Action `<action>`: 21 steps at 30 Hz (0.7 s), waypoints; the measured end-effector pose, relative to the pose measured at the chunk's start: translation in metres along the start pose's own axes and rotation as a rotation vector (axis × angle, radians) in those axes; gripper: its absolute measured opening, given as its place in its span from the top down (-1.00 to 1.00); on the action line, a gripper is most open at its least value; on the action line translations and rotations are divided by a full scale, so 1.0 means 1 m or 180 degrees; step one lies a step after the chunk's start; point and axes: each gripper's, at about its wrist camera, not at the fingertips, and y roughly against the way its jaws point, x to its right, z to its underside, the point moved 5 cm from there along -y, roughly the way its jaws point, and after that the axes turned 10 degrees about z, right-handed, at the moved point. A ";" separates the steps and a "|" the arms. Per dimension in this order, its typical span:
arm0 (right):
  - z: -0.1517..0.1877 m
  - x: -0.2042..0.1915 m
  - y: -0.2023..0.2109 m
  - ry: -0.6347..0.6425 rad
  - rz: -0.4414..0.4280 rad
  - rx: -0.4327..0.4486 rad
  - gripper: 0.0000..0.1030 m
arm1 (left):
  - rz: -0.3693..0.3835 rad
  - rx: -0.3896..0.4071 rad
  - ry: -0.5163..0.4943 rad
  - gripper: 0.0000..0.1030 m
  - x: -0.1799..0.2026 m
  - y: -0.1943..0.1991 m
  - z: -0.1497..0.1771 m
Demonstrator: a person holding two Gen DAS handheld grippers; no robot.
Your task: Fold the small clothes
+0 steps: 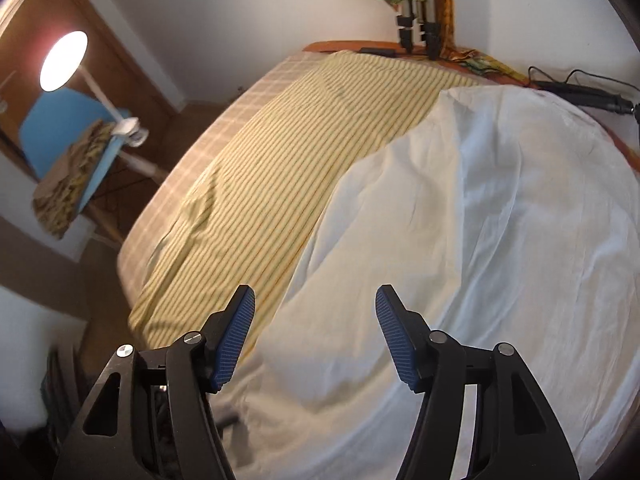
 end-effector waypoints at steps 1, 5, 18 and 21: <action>-0.010 0.003 -0.006 -0.0022 0.0069 0.0030 -0.21 | -0.0020 -0.0012 -0.0062 0.18 0.002 -0.001 0.001; -0.042 0.022 -0.036 -0.0211 0.0363 -0.0002 -0.21 | 0.0108 0.0023 -0.0010 0.79 0.001 -0.001 0.000; -0.069 0.004 -0.100 0.0146 0.0524 -0.0045 -0.21 | 0.0623 0.0145 0.0348 0.96 -0.009 0.032 0.010; -0.068 0.002 -0.115 0.0308 0.0705 -0.0018 0.11 | 0.0616 0.0158 0.0331 0.96 -0.010 0.035 0.013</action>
